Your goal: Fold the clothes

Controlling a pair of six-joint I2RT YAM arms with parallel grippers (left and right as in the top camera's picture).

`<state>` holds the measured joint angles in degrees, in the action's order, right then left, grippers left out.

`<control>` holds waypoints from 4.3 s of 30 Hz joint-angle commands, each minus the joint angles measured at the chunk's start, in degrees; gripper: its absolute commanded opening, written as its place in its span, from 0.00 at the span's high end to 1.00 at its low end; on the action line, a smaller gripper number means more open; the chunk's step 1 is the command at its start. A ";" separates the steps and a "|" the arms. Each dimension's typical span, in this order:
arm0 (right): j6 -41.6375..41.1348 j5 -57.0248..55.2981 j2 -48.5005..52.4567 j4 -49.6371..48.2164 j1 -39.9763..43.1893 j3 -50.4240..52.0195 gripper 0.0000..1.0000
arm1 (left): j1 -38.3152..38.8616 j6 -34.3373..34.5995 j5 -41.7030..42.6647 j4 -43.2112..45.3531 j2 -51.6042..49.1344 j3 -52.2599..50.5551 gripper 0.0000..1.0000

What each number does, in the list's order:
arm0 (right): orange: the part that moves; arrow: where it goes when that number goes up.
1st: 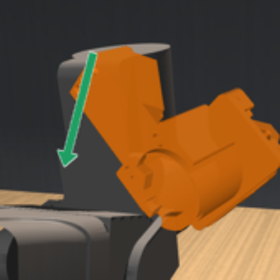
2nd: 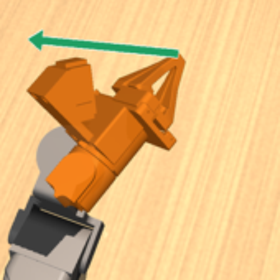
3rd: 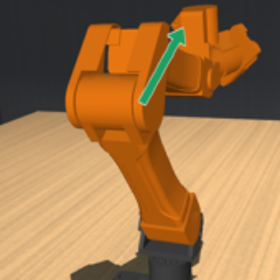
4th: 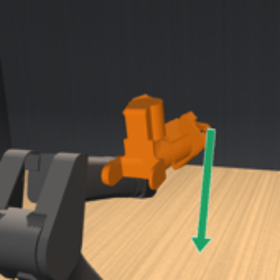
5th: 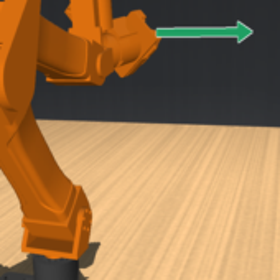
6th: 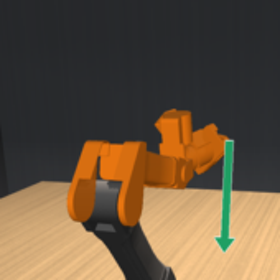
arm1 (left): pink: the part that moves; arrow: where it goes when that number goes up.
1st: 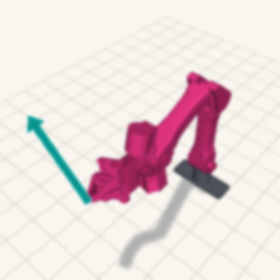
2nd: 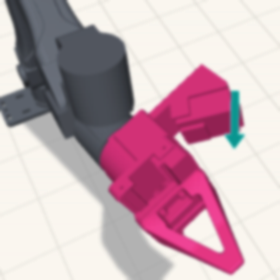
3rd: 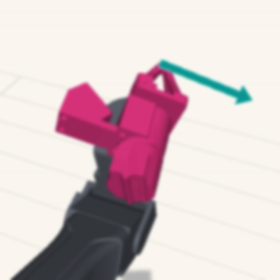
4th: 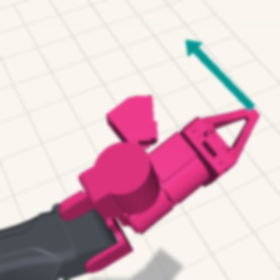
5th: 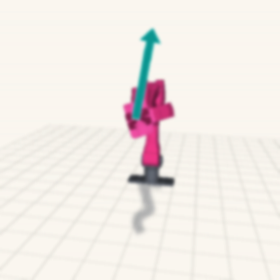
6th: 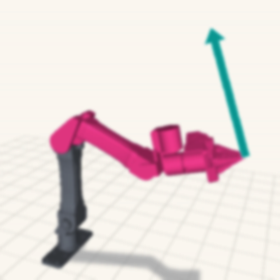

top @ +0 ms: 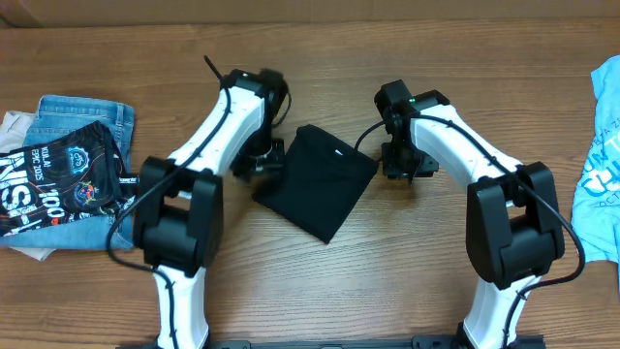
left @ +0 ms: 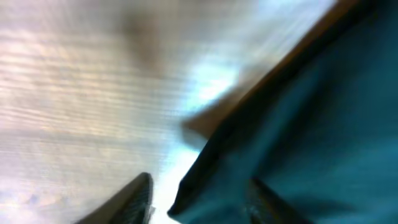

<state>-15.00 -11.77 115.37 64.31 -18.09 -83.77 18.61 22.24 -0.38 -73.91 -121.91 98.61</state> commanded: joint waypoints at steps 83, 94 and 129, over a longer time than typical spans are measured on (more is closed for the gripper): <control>1.55 1.16 -17.73 6.12 9.22 -2.23 0.54 | -37.07 -18.82 -13.09 5.25 22.60 8.00 0.96; 1.53 1.36 -17.73 6.40 9.22 -2.23 0.54 | -48.70 -18.82 -7.61 12.55 17.86 7.78 0.96; 1.33 3.02 -17.73 6.54 9.22 -2.23 0.53 | -56.43 -16.94 2.80 19.39 10.64 11.04 0.00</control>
<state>-13.47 -9.15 99.11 71.18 -8.99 -84.64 -38.13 4.40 -2.46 -54.02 -114.52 107.37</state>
